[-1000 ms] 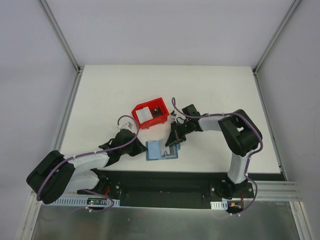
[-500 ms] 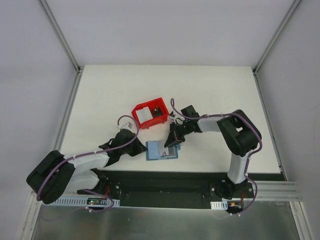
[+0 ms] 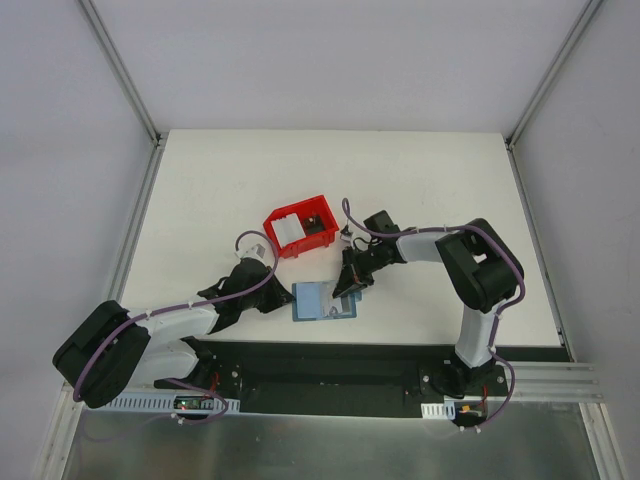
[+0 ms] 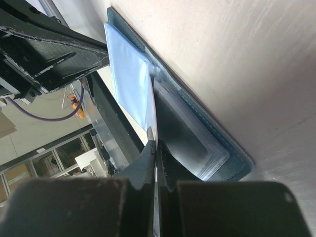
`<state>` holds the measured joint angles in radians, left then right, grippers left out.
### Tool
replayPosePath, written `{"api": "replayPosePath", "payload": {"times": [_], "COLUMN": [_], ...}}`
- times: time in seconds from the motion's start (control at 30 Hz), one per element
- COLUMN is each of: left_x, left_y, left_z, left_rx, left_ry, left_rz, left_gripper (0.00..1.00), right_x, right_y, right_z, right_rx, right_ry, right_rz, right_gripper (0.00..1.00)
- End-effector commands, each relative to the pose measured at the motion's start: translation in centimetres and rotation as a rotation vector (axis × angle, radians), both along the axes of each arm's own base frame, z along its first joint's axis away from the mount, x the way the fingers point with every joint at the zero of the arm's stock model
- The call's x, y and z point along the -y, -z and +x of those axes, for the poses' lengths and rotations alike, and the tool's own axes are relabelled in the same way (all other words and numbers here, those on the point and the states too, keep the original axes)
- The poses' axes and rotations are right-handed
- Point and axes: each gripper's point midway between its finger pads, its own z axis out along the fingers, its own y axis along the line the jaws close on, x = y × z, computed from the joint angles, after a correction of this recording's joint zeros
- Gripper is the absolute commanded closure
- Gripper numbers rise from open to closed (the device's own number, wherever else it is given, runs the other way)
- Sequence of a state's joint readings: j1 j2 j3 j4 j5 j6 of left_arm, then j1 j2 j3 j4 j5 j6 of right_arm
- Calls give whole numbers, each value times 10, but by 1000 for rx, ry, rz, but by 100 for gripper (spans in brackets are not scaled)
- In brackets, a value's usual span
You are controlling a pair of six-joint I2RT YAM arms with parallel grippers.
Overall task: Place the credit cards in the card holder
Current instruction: Insert the credit card into the card holder.
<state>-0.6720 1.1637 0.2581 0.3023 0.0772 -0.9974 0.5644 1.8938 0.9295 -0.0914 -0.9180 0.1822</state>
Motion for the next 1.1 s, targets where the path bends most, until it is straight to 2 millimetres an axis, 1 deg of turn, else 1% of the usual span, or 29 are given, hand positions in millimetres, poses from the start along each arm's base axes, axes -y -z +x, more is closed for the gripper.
{"api": "replayPosePath", "payload": {"times": [0.0, 0.37, 0.57, 0.8, 0.9, 1.0, 1.07], "left_x": [2, 3, 3, 3, 1, -1, -2], "left_y": [-3, -2, -4, -4, -4, -4, -4], "left_z": [2, 1, 1, 1, 1, 2, 2], "left_rx": [9, 6, 8, 9, 12, 14, 16], "left_ry": [23, 27, 26, 24, 19, 6, -3], "left_rz": [2, -2, -8, -9, -6, -3, -4], "left_gripper": [100, 100, 100, 100, 100, 100, 100], "right_x": [-2, -15, -17, -19, -14, -5, 0], "right_y": [-1, 3, 8, 7, 10, 16, 19], "right_z": [5, 15, 15, 8, 1, -4, -4], "right_rx": [29, 49, 48, 28, 29, 27, 33], "right_ry": [-11, 22, 39, 23, 21, 44, 72], "right_rz": [-9, -21, -26, -14, -39, -89, -118], "right_gripper": [99, 99, 99, 99, 99, 99, 99]}}
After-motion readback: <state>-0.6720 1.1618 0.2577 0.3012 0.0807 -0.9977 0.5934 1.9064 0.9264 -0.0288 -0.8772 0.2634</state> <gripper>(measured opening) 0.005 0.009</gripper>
